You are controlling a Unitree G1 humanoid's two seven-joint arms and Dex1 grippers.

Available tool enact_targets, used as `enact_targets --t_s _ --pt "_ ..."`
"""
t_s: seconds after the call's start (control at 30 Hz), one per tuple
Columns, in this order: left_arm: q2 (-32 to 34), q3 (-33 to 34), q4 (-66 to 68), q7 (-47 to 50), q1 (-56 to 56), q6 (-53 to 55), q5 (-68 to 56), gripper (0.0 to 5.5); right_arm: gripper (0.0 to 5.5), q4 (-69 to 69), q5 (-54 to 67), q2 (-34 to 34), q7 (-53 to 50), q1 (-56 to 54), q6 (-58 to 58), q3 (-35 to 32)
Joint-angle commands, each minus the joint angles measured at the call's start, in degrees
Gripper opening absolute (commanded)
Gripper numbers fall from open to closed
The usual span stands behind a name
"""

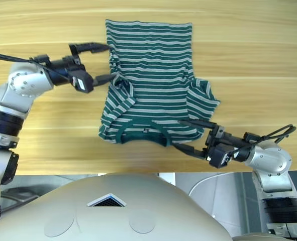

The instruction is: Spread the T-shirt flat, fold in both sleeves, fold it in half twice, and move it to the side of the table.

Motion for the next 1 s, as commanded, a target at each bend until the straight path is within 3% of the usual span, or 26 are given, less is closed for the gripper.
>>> enact_targets --t_s 0.03,0.23,0.57,1.0 --pt "-0.7 0.3 8.0 -0.5 -5.5 -1.0 1.5 4.59 3.31 0.1 -0.4 1.8 -2.8 -3.1 1.9 -0.6" --pt "-4.6 -1.5 23.3 -0.4 -12.2 -3.9 4.2 5.38 3.31 -0.1 -1.4 2.9 -5.1 -5.5 3.8 -0.7" --pt "-9.5 -3.3 43.5 3.9 -22.5 -5.6 10.4 5.38 3.31 1.1 -4.1 4.2 -5.8 -7.2 4.1 0.8" --pt "-13.0 -5.4 53.2 10.3 -27.3 -2.0 16.8 5.38 3.31 0.8 -4.8 4.3 -6.2 -7.1 4.3 1.5"
